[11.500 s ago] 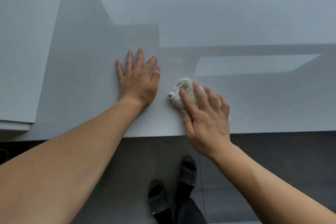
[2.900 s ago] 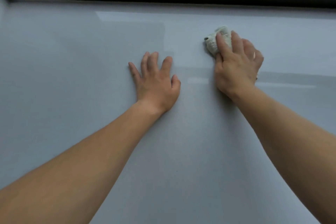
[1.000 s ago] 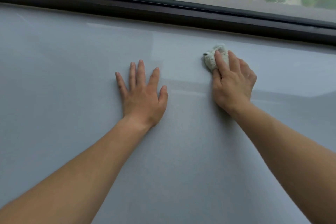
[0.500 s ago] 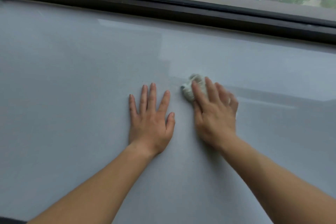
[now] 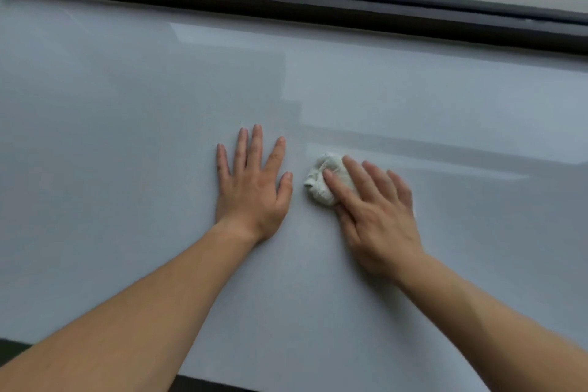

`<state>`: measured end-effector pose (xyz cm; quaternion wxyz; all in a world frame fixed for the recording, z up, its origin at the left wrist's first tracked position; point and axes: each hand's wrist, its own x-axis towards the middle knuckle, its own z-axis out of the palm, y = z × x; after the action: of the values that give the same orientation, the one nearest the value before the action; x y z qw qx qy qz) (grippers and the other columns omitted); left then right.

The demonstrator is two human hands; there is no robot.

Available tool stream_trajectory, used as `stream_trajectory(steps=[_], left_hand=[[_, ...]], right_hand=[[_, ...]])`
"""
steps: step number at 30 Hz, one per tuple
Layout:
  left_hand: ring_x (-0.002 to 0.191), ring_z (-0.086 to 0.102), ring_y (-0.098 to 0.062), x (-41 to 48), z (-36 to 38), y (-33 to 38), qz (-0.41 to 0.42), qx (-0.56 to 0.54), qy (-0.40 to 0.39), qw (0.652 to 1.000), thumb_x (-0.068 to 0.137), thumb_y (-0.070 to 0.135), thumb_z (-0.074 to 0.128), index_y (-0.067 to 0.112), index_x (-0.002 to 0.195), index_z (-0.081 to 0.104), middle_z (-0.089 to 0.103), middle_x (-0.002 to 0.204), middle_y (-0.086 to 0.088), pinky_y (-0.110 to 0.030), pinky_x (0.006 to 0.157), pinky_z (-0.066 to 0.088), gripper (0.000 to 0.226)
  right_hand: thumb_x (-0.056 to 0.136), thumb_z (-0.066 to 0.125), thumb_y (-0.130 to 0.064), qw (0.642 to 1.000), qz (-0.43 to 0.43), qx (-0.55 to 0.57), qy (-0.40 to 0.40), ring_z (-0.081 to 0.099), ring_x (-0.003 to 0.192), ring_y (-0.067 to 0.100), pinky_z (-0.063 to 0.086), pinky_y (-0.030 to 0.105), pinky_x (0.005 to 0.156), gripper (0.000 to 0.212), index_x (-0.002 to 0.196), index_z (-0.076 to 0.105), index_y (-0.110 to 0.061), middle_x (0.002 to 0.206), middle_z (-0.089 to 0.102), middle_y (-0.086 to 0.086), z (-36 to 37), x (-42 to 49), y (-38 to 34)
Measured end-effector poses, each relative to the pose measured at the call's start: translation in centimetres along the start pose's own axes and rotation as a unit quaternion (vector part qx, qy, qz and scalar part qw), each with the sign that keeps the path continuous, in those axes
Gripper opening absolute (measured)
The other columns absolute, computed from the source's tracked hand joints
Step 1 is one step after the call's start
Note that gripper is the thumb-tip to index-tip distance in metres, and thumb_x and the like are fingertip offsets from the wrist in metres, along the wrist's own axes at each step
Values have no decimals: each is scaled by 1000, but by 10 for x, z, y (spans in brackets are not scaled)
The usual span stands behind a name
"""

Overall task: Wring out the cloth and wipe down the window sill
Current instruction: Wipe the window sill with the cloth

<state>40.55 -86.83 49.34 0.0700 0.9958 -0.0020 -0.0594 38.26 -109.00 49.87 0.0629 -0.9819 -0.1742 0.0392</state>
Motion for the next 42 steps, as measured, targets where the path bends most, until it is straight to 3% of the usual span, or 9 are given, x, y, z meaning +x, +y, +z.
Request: stream_trajectory(steps=[5, 12, 18, 21, 24, 30, 36, 40, 42], left_hand=[[151, -9, -23, 0, 1, -1, 3, -12, 7, 1000, 94, 53, 18, 31, 155, 15, -1, 166, -8, -56, 118, -9, 65], [151, -2, -25, 0, 1, -4, 14, -72, 21, 997, 97, 45, 36, 26, 147, 33, 10, 164, -11, -56, 118, -10, 54], [151, 7, -26, -39, -12, -14, 47, -117, 35, 991, 93, 42, 35, 19, 142, 44, 21, 162, -12, -54, 119, -10, 55], [150, 14, -29, -91, -10, -18, 52, -124, 50, 990, 93, 43, 33, 19, 140, 48, 27, 159, -13, -56, 119, -4, 55], [152, 2, -25, -124, 1, -26, 53, -79, 1, 995, 93, 50, 23, 25, 149, 35, 14, 164, -9, -54, 120, -5, 63], [152, -7, -25, -131, 9, -29, 64, -3, -9, 998, 93, 52, 16, 29, 156, 16, 0, 165, -8, -55, 119, -6, 67], [151, -15, -21, -131, 8, -34, 70, -17, -23, 997, 99, 49, 22, 31, 156, 12, -7, 165, -4, -52, 119, -11, 61], [151, -14, -21, -131, 9, -32, 65, -16, -21, 998, 100, 48, 26, 32, 156, 12, -6, 165, -5, -51, 119, -12, 60], [151, -13, -21, -131, 10, -31, 63, -10, -19, 998, 99, 48, 24, 32, 156, 11, -6, 165, -5, -51, 118, -13, 60]], right_hand=[[100, 34, -41, 978, 206, 35, 23, 19, 145, 26, 10, 46, 115, 51, 150, 25, -46, 162, 20, -4, -3, 16, 8], [95, 40, -41, 999, 41, 6, 5, 28, 141, 28, 17, 46, 113, 54, 148, 33, -43, 159, 31, -3, 6, -47, -26], [99, 34, -40, 970, 238, 40, 39, 21, 144, 26, 13, 47, 114, 52, 150, 27, -45, 162, 22, -4, 7, -40, -39], [93, 41, -41, 991, 126, 13, 46, 30, 141, 30, 20, 49, 111, 57, 149, 34, -40, 159, 31, 0, 15, -79, -80], [93, 44, -43, 999, 24, -8, 25, 35, 138, 29, 22, 47, 111, 55, 147, 39, -41, 156, 37, -2, 15, -99, -72], [95, 39, -39, 975, 213, 32, 58, 25, 141, 27, 15, 46, 112, 54, 149, 33, -44, 159, 29, -2, 14, -91, -81], [94, 43, -43, 999, 36, -6, 29, 34, 139, 27, 21, 46, 112, 54, 148, 36, -44, 156, 36, -4, 21, -148, -87], [95, 42, -41, 976, 206, 45, 58, 32, 139, 28, 20, 47, 111, 51, 146, 40, -43, 157, 35, -2, 15, -144, -81], [91, 49, -37, 967, 234, 48, 89, 35, 138, 31, 21, 49, 109, 56, 146, 42, -40, 156, 37, 1, 19, -150, -107]])
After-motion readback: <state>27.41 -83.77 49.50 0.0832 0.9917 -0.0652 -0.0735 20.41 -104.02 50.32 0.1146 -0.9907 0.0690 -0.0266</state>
